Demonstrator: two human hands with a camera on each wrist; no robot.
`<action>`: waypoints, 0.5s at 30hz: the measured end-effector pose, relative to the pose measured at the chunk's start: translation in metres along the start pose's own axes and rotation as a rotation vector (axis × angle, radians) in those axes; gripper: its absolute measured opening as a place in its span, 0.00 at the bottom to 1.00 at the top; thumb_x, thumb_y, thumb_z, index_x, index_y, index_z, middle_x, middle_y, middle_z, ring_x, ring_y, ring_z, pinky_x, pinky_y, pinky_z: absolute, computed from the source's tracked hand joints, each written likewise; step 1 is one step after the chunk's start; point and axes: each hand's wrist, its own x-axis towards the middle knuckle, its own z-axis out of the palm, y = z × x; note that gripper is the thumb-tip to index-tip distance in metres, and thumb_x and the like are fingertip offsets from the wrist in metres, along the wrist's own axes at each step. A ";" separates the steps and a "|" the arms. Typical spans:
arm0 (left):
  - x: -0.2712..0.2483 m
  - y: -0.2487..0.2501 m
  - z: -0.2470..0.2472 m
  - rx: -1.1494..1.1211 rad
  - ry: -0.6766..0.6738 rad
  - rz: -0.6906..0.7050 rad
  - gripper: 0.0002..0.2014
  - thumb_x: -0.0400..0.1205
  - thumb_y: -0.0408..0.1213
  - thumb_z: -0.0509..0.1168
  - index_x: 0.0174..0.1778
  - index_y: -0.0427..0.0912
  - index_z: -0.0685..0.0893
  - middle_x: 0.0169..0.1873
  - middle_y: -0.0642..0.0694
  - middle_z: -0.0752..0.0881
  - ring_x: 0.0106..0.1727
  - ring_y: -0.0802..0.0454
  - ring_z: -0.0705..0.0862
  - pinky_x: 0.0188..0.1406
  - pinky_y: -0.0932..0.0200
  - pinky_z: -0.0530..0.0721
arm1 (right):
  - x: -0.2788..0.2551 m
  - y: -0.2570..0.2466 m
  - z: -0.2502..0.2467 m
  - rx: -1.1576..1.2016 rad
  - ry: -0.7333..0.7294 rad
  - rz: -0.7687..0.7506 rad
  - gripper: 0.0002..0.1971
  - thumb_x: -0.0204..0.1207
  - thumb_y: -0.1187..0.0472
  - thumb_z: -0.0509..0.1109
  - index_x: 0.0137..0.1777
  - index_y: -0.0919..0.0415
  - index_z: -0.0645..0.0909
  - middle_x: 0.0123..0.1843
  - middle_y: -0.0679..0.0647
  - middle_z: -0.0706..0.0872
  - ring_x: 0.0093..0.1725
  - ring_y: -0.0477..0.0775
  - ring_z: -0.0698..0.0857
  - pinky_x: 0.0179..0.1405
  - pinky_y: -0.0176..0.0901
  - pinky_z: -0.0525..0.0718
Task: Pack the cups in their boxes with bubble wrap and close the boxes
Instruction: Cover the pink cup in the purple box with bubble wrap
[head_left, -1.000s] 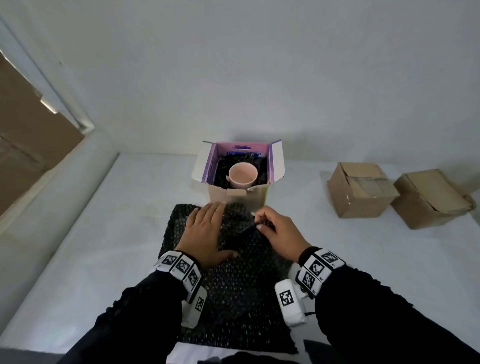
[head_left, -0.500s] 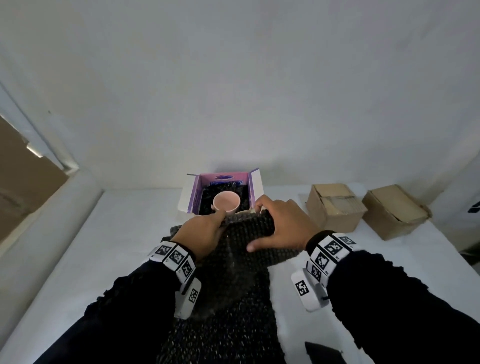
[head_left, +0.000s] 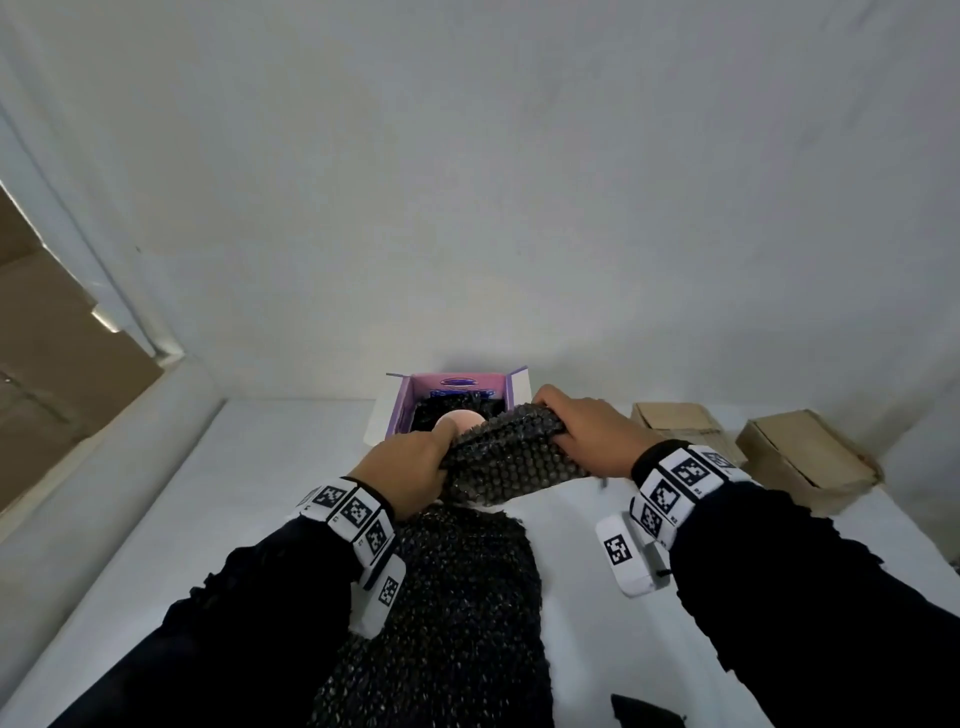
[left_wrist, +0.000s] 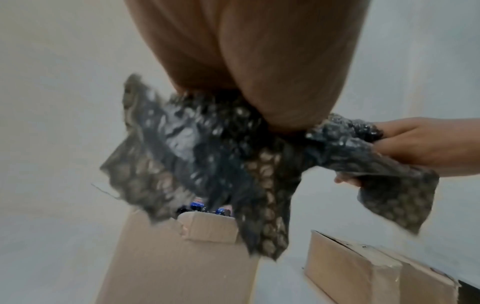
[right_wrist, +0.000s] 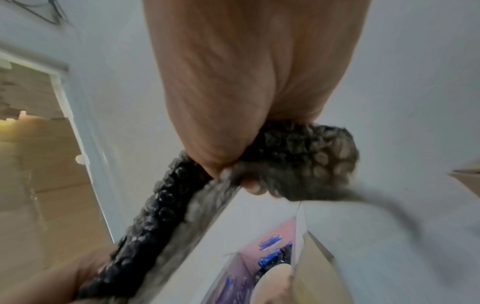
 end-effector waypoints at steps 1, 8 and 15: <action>-0.002 -0.003 -0.001 -0.011 0.039 0.015 0.15 0.82 0.46 0.59 0.58 0.42 0.68 0.43 0.42 0.86 0.44 0.38 0.84 0.37 0.51 0.75 | 0.004 0.001 -0.002 0.004 0.002 -0.004 0.12 0.80 0.61 0.60 0.62 0.54 0.68 0.50 0.57 0.85 0.50 0.63 0.84 0.51 0.52 0.79; 0.001 -0.020 -0.009 0.172 -0.020 -0.029 0.16 0.75 0.52 0.66 0.54 0.49 0.80 0.48 0.51 0.84 0.51 0.47 0.84 0.47 0.55 0.77 | 0.028 -0.006 -0.015 -0.182 -0.114 -0.046 0.11 0.71 0.50 0.76 0.49 0.49 0.80 0.44 0.44 0.86 0.48 0.51 0.85 0.52 0.45 0.76; -0.008 -0.045 0.009 -0.128 -0.021 -0.145 0.19 0.80 0.42 0.64 0.64 0.41 0.70 0.46 0.39 0.86 0.48 0.38 0.84 0.43 0.47 0.80 | 0.076 0.001 -0.016 0.046 -0.232 -0.040 0.04 0.80 0.65 0.64 0.48 0.55 0.76 0.47 0.53 0.84 0.46 0.55 0.82 0.43 0.44 0.76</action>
